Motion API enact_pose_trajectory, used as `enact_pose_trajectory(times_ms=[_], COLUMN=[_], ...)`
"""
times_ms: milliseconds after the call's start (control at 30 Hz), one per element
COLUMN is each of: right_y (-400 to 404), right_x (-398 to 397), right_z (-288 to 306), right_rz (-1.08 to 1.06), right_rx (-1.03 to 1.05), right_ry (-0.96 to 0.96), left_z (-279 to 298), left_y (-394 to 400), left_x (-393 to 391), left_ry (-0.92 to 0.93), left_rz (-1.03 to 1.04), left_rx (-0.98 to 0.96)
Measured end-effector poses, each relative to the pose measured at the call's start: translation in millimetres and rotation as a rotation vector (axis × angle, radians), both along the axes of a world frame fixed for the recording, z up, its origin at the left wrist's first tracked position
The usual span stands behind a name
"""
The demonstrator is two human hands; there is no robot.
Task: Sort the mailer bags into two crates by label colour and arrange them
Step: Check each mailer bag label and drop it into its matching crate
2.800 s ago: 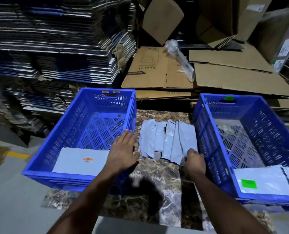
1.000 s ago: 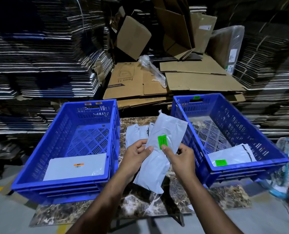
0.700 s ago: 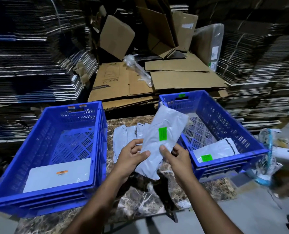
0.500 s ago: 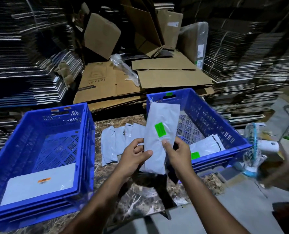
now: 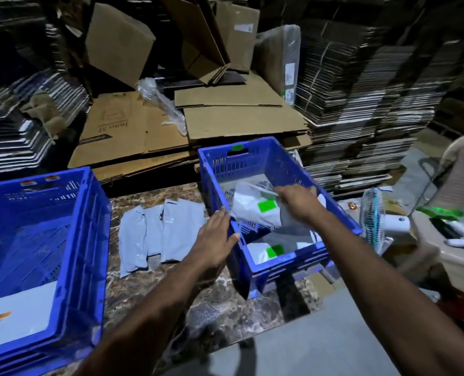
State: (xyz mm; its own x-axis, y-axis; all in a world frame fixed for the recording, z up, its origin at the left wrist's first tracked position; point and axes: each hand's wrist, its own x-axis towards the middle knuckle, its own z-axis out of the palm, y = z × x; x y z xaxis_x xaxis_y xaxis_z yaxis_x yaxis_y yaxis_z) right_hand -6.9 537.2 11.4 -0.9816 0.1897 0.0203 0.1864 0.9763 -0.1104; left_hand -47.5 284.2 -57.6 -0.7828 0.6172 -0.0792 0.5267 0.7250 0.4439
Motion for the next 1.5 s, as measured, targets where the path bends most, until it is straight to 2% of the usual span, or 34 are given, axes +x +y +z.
enact_pose_trajectory(times_ms=[133, 267, 300, 500, 667, 767, 900, 1000, 1100, 1200, 1300, 1400, 1500], right_y=[7.6, 1.1, 0.0, 5.3, 4.7, 3.7, -28.0, -79.0, -139.6, -191.9, -227.6, -246.8, -251.5], right_x=[2.5, -2.6, -2.4, 4.8, 13.8, 14.3, 16.5, 15.9, 6.9, -8.3, -30.0, -52.5, -67.3], right_z=[-24.8, -42.3, -48.7, -55.5, -65.1, -60.9, -35.2, -26.5, -40.3, -71.5, -108.4, -141.3, -163.6], right_rz=[0.049, 0.109, 0.126, 0.145, 0.154, 0.091, 0.029, 0.082, 0.159, 0.212, 0.18, 0.001, -0.28], right_rx=[0.182, 0.2, 0.183, 0.06, -0.06, -0.117, -0.175, -0.306, -0.485, -0.602, -0.636, -0.678, -0.782], right_ry=[-0.27, -0.663, -0.679, -0.242, -0.415, -0.309, 0.092, 0.434, 0.584, 0.487, 0.198, -0.09, -0.173], left_z=[-7.7, -9.4, -9.8, -8.9, -5.3, 1.3, 8.3, 19.0, 21.2, 14.7, 1.3, -8.5, -7.5], left_y=[0.2, -0.7, -0.8, -0.7, -1.9, -11.5, -53.8, -105.6, -170.2, -227.5, -259.8, -269.6, -273.1], left_x=[2.5, 1.6, 1.2, 3.5, 3.1, 2.1, -8.1, -21.3, -33.4, -36.4, -31.5, -29.4, -32.2], left_ry=[0.052, 0.099, 0.101, 0.101, 0.101, 0.095, 0.113, 0.197, 0.28, 0.278, 0.229, 0.265, 0.234], left_rz=[-0.02, -0.023, -0.024, -0.017, -0.025, -0.034, 0.036, 0.143, 0.291, 0.41, 0.4, 0.33, 0.327], left_rx=[-0.02, -0.049, -0.055, -0.055, -0.071, -0.089, -0.066, -0.102, -0.181, -0.267, -0.342, -0.37, -0.337])
